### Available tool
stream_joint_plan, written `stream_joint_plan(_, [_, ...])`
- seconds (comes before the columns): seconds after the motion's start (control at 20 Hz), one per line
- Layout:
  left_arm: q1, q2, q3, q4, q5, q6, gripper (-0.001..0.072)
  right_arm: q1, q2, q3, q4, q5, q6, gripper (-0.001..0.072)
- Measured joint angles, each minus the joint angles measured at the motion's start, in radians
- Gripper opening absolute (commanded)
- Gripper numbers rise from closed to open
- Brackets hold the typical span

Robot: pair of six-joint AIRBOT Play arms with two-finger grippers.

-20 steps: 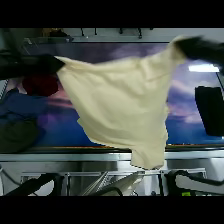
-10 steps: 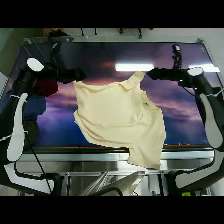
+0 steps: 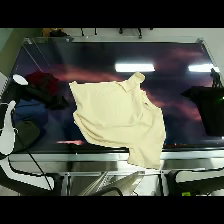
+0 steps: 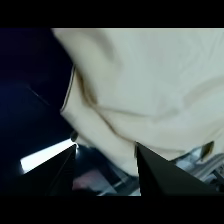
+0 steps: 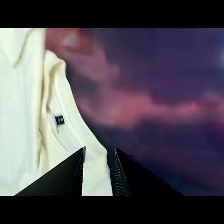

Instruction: Fold the shirts.

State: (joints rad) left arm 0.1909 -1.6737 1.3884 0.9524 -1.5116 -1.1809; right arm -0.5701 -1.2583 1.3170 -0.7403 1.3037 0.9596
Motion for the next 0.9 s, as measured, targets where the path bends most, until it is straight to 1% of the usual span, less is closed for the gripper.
stream_joint_plan(0.15, [0.032, 0.000, -0.153, -0.003, 0.015, 0.072, 0.0404, -0.040, 0.005, -0.103, -0.012, 0.038, 0.006, 0.0227])
stream_joint_plan(0.3, [0.036, 0.000, -0.260, -0.007, 0.086, 0.132, 0.0404, -0.055, 0.006, -0.167, -0.016, 0.060, 0.000, 0.0227])
stream_joint_plan(0.55, [-0.032, 0.002, -0.329, -0.045, 0.193, 0.192, 0.0403, -0.061, 0.007, -0.200, -0.023, 0.097, -0.007, 0.0235])
stream_joint_plan(0.65, [-0.069, 0.002, -0.337, -0.057, 0.230, 0.208, 0.0403, -0.056, 0.007, -0.211, -0.044, 0.110, -0.010, 0.0304])
stream_joint_plan(0.7, [-0.089, 0.002, -0.340, -0.063, 0.248, 0.215, 0.0379, -0.050, 0.007, -0.221, -0.051, 0.113, -0.015, 0.0304])
stream_joint_plan(0.75, [-0.104, 0.002, -0.341, -0.064, 0.265, 0.220, 0.0069, -0.040, 0.006, -0.234, -0.058, 0.114, -0.019, 0.0304])
stream_joint_plan(0.8, [-0.119, 0.001, -0.343, -0.060, 0.292, 0.222, 0.0010, -0.029, 0.005, -0.248, -0.061, 0.111, -0.026, 0.0304])
stream_joint_plan(0.9, [-0.137, 0.000, -0.345, -0.059, 0.300, 0.226, 0.0009, 0.000, 0.004, -0.280, -0.074, 0.100, -0.036, 0.0306])
